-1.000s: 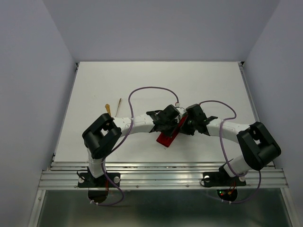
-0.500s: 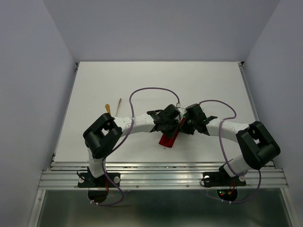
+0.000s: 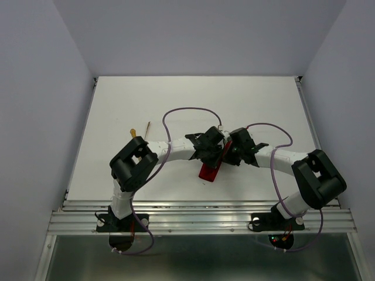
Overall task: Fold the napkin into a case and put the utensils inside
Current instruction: Smooth out the smaller rectangle-folded napkin at the center of the board.
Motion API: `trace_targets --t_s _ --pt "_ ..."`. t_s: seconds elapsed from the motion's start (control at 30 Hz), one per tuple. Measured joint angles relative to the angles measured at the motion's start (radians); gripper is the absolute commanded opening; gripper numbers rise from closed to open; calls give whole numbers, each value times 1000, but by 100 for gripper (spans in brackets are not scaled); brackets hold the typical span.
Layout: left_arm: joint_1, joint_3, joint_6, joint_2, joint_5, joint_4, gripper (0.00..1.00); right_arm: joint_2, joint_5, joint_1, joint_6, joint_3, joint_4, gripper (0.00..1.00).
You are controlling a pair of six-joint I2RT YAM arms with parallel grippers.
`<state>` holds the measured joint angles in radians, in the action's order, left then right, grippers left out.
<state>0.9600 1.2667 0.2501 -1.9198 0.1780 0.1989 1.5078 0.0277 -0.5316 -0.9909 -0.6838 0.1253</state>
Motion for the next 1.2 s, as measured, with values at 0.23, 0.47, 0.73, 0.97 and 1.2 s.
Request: trace_targets --t_s 0.23,0.47,0.73,0.97,1.2 --pt "-6 0 19 -2 10 0 15 -1 6 0 0 0 3 10" --pt "-6 1 31 -1 8 5 24 -57 59 0 1 0 53 31" --pt "-6 2 37 40 6 41 56 -190 116 0 14 0 115 38" --pt "-6 30 37 80 6 65 65 -213 145 27 34 -4 166 41" --pt "-15 43 35 101 3 83 16 -213 153 63 51 -42 187 41"
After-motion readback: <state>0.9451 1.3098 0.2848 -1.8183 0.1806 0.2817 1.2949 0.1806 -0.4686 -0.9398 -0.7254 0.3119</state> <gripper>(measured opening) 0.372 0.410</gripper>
